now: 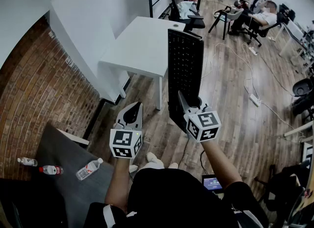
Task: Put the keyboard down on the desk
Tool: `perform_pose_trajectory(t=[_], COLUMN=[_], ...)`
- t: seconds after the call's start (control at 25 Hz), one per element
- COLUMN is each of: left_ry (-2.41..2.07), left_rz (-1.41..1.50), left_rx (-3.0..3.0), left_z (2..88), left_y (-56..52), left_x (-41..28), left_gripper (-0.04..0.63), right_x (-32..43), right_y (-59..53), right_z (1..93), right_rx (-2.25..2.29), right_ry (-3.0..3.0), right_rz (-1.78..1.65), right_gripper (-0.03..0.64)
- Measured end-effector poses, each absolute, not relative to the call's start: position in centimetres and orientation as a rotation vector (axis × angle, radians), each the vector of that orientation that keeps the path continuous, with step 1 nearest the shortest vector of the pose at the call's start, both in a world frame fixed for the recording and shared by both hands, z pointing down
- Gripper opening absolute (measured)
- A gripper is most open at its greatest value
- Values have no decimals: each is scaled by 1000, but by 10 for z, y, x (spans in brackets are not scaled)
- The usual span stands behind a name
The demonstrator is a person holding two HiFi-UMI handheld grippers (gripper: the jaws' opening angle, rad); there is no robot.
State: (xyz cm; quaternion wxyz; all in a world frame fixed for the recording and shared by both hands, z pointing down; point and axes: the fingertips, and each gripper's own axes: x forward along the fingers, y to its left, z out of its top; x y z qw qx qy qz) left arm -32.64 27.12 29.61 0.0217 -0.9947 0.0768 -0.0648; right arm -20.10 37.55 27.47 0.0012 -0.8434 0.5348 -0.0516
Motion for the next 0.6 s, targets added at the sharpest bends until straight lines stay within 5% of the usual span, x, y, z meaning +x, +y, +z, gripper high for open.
perform_pose_trajectory(t=[0.6], left_ry=[236], left_rz=[-194], left_rx=[-3086], left_z=[297], left_y=[289], left_x=[-330], left_gripper=[14], right_x=[-206], right_y=[393], right_z=[280], right_rx=[-2638], right_ry=[1658], right_rz=[-175], right_gripper=[95])
